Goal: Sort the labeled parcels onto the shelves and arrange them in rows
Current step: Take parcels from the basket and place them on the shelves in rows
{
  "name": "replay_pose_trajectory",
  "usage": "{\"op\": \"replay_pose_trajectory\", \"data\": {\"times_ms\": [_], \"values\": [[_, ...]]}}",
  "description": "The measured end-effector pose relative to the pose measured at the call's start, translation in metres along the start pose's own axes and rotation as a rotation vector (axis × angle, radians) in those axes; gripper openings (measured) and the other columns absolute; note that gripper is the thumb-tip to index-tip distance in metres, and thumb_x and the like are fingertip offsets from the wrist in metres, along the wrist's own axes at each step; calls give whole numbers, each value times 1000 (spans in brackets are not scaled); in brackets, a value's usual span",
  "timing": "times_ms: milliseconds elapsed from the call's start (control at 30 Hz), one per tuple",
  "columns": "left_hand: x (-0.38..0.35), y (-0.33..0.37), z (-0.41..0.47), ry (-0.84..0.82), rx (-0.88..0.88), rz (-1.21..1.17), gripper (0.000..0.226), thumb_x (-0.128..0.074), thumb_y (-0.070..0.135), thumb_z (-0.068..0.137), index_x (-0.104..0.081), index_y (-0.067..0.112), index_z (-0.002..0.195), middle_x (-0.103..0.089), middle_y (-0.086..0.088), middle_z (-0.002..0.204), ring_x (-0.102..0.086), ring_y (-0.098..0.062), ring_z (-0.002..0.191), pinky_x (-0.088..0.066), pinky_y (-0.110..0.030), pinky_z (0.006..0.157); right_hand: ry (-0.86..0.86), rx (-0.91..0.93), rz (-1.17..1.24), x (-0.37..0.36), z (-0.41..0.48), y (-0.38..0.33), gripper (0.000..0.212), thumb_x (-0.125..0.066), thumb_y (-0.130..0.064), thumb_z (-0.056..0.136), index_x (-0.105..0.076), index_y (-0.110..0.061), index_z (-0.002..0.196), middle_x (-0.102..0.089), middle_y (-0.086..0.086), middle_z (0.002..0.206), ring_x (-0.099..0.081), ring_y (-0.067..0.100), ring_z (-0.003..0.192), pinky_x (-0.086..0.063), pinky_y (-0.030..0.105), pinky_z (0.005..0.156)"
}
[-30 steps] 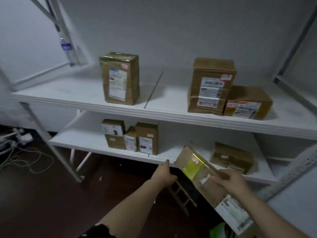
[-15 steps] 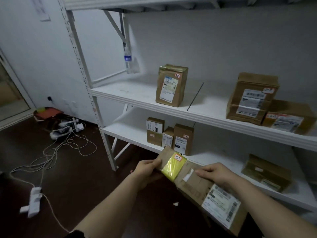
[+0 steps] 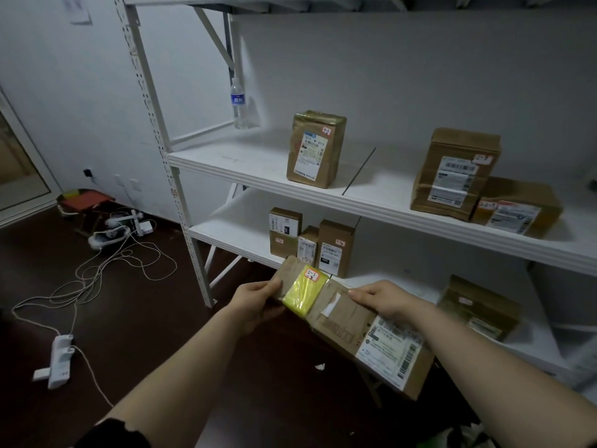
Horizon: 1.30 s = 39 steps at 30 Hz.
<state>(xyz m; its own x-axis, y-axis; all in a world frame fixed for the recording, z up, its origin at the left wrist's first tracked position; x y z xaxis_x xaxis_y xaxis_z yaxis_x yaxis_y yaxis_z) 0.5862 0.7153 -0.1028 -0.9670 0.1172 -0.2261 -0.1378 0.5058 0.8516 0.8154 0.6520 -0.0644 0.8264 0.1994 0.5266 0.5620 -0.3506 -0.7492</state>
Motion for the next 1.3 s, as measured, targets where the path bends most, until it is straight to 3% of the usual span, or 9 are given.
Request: {"op": "replay_pose_trajectory", "data": {"times_ms": [133, 267, 467, 667, 800, 933, 1100, 1200, 1300], "values": [[-2, 1, 1, -6, -14, 9, 28, -60, 13, 92, -59, -4, 115, -61, -18, 103, -62, -25, 89, -60, -32, 60, 24, -20, 58, 4, -12, -5, 32, -45, -42, 97, -70, -21, 92, -71, -4, 82, -67, 9, 75, -50, 21, 67], [-7, 2, 2, -20, -9, 14, 29, -60, 13, 92, -59, -4, 115, -61, -19, 106, -62, -27, 91, -60, -33, 61, 43, -16, 60, 10, -17, -6, 40, -37, -46, 99, -69, -21, 102, -71, -4, 85, -67, 10, 80, -49, 23, 71], [-12, -4, 1, -12, 23, 56, 32, -58, 13, 93, -56, -6, 119, -62, -20, 108, -62, -27, 91, -60, -32, 60, -63, -10, 53, 5, -13, 6, 26, -65, -32, 88, -69, -16, 108, -71, -4, 90, -68, 7, 82, -51, 19, 66], [-3, -21, -4, 31, 101, 93, 31, -60, 13, 92, -56, -7, 116, -59, -20, 110, -62, -29, 95, -60, -33, 57, -127, -52, 50, -12, -1, 23, 20, -69, -27, 86, -71, -18, 103, -74, 0, 90, -71, 14, 85, -57, 31, 78], [9, -22, -3, 45, 104, 71, 30, -59, 14, 93, -57, -8, 114, -59, -20, 107, -62, -26, 88, -59, -30, 53, -153, -43, 11, -20, 7, 17, 21, -68, -29, 86, -70, -20, 105, -74, 0, 93, -71, 14, 87, -56, 31, 80], [25, -24, 3, 74, 95, 71, 30, -59, 13, 93, -58, -9, 113, -59, -21, 110, -61, -25, 86, -58, -28, 49, -158, -27, -22, -33, 16, 6, 13, -65, -28, 88, -70, -22, 99, -72, -3, 92, -69, 9, 85, -53, 23, 70], [57, -18, 16, 70, 116, 78, 24, -59, 13, 93, -58, -8, 106, -58, -20, 105, -61, -24, 83, -58, -28, 48, -154, -40, -65, -56, 32, -15, 9, -64, -28, 89, -69, -24, 95, -71, -3, 95, -68, 10, 89, -53, 24, 77], [89, 4, 33, 62, 100, 93, 19, -58, 13, 94, -58, -6, 97, -58, -19, 101, -61, -25, 84, -58, -29, 50, -131, -36, -80, -73, 49, -47, 13, -63, -29, 89, -69, -22, 99, -70, -5, 95, -66, 6, 87, -49, 19, 69], [134, 33, 56, 64, 77, 125, 22, -59, 12, 93, -58, -8, 101, -61, -18, 95, -62, -26, 85, -59, -31, 53, -99, -42, -49, -102, 74, -81, 19, -63, -28, 90, -68, -20, 107, -69, -7, 94, -65, 5, 85, -48, 18, 66]]}}
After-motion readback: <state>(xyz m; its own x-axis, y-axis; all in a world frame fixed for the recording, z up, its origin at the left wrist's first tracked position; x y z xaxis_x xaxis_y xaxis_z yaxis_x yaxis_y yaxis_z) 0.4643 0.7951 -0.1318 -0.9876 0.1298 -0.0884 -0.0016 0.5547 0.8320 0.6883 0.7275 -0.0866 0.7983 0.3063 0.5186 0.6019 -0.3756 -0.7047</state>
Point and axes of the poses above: each hand's wrist, its own z-axis towards the middle knuckle, its own x-axis out of the back of the hand, y = z × x, the point moved 8 cm from there along z, towards the middle knuckle
